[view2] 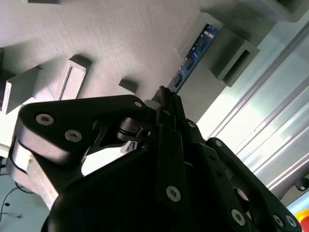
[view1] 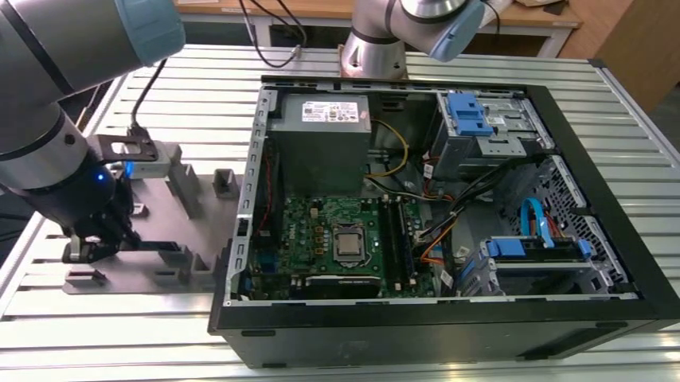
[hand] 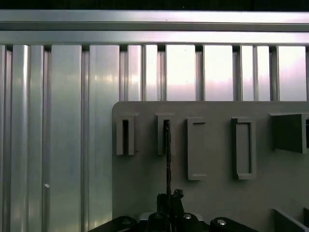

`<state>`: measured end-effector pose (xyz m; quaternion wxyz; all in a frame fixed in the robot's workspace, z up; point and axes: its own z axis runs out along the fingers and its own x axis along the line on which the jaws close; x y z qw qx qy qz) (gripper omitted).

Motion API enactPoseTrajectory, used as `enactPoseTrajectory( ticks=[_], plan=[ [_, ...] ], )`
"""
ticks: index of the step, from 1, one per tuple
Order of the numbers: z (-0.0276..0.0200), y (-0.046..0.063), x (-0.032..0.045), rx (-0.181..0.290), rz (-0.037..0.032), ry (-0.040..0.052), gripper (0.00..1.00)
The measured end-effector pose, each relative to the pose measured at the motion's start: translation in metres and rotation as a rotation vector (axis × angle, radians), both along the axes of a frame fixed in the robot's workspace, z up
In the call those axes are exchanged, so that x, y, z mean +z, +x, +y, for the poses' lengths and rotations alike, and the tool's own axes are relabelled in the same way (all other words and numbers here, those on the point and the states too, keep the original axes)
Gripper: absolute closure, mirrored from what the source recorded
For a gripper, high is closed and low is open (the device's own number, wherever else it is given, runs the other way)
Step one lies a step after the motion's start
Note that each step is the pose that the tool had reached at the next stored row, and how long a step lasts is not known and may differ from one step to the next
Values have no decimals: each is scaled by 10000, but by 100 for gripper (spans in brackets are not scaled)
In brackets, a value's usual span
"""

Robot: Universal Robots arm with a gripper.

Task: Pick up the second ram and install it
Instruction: 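Pick up the second ram and move it above second insertion slot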

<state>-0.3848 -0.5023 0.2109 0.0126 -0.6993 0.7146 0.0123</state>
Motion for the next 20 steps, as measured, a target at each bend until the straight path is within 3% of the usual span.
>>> enactPoseTrajectory(
  ticks=[7, 10, 13, 20],
  plan=[
    [0, 0, 75, 0, 0, 1, 89],
    [0, 0, 146, 0, 0, 4, 89],
    [0, 0, 244, 0, 0, 9, 89],
    [0, 0, 554, 0, 0, 20, 89]
  ],
)
